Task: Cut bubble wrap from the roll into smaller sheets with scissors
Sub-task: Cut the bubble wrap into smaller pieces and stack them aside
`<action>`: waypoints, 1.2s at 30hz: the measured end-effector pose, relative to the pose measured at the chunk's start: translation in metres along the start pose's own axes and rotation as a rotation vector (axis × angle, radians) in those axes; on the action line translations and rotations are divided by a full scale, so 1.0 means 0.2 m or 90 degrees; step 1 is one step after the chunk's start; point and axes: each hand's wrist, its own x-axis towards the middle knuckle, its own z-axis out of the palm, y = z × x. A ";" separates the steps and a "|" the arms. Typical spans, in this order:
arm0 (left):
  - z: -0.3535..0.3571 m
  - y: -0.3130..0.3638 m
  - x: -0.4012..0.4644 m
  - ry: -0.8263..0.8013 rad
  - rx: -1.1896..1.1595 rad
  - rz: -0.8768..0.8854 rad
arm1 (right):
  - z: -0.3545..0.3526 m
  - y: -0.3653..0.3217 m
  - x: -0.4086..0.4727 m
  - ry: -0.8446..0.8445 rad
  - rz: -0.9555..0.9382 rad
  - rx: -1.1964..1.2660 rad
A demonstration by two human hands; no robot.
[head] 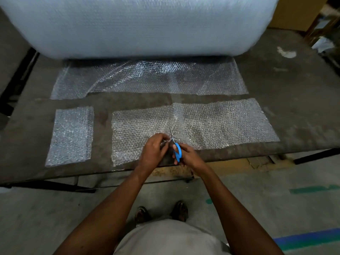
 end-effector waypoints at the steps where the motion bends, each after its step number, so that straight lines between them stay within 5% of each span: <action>1: 0.00 0.00 0.00 -0.005 -0.002 0.004 | 0.00 0.00 0.00 0.003 -0.002 -0.009; 36: -0.08 0.03 0.03 -0.079 -0.068 0.015 | 0.04 -0.19 0.19 0.005 -0.006 -0.027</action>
